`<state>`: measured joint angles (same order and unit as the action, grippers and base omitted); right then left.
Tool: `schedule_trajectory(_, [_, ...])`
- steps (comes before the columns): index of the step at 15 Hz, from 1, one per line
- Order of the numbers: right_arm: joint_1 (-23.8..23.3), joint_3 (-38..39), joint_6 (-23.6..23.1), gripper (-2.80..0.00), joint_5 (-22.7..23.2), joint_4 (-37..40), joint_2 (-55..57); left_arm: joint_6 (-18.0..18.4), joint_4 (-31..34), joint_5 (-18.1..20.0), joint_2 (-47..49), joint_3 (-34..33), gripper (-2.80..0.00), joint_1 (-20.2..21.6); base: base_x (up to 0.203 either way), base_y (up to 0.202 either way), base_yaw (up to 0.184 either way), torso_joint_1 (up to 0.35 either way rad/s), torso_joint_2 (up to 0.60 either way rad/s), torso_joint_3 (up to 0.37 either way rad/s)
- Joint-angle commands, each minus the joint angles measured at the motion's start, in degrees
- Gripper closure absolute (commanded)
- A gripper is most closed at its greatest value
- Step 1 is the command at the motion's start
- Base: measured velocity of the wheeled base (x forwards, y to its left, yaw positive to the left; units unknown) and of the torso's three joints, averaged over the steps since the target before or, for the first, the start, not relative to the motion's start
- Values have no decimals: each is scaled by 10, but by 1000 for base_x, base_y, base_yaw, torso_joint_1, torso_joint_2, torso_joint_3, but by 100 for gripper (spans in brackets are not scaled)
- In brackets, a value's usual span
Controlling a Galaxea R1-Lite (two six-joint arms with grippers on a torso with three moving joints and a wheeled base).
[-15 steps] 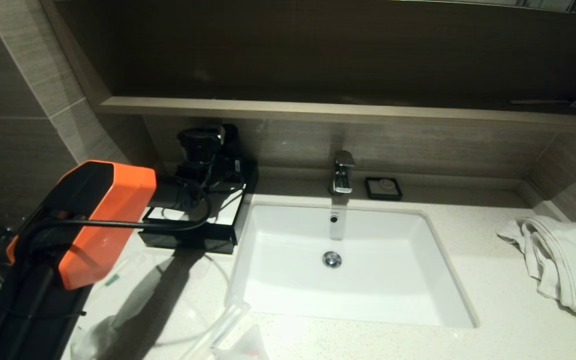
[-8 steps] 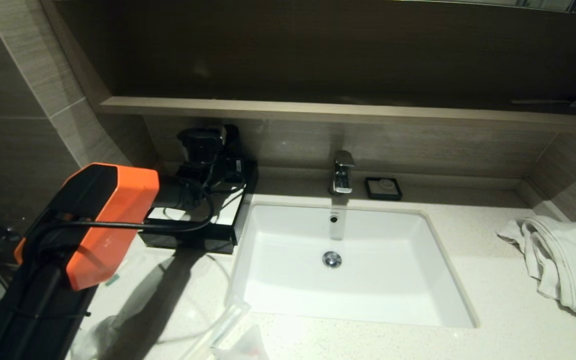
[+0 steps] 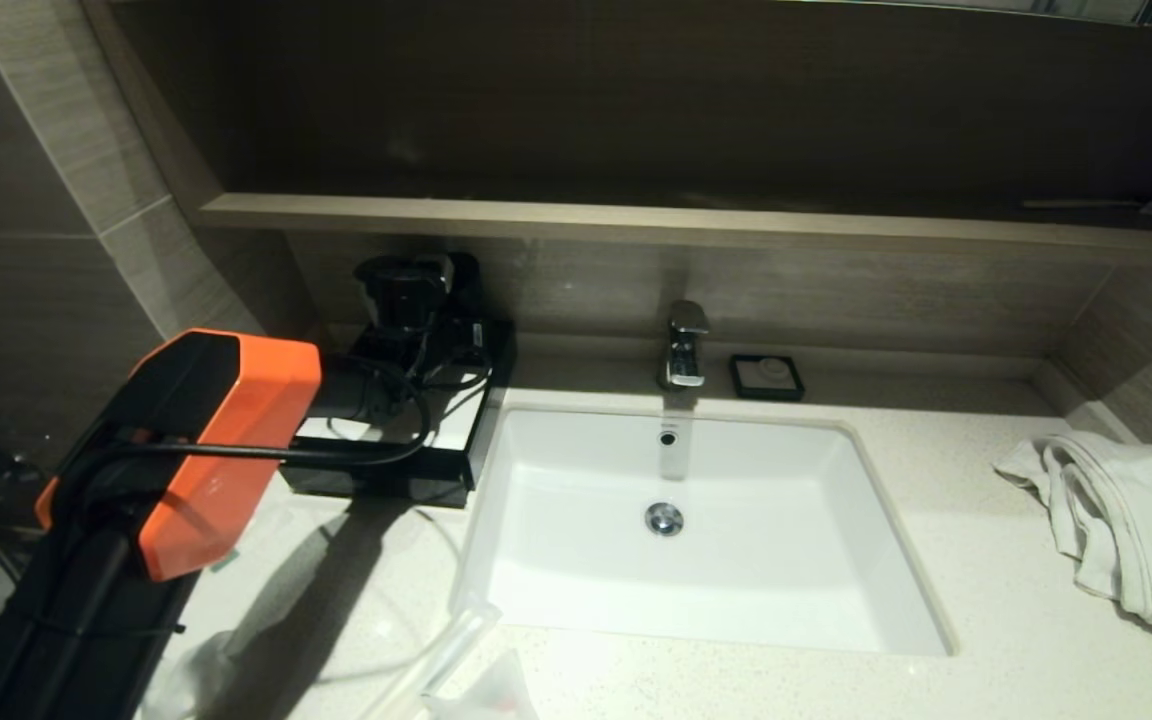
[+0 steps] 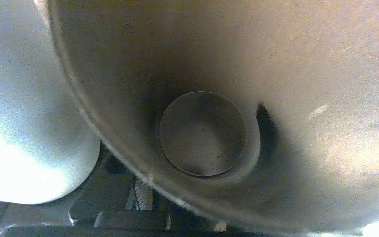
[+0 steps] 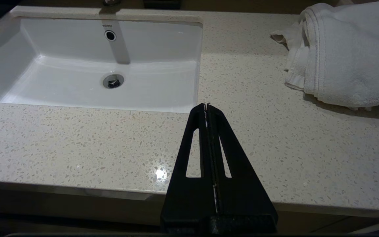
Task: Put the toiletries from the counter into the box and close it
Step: Place the cup on the storage box
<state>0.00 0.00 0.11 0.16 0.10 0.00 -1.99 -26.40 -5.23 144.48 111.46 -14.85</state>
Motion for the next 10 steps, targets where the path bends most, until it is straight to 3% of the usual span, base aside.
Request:
schedule_trajectory(1, [0,0,0,0,0,0,0,0,-1,0,4,0,0,0,0,0,0,0,0,0])
schedule_trajectory(10, [0,0,0,0,0,0,0,0,0,-1,9,0,0,0,0,0,0,0,0,0])
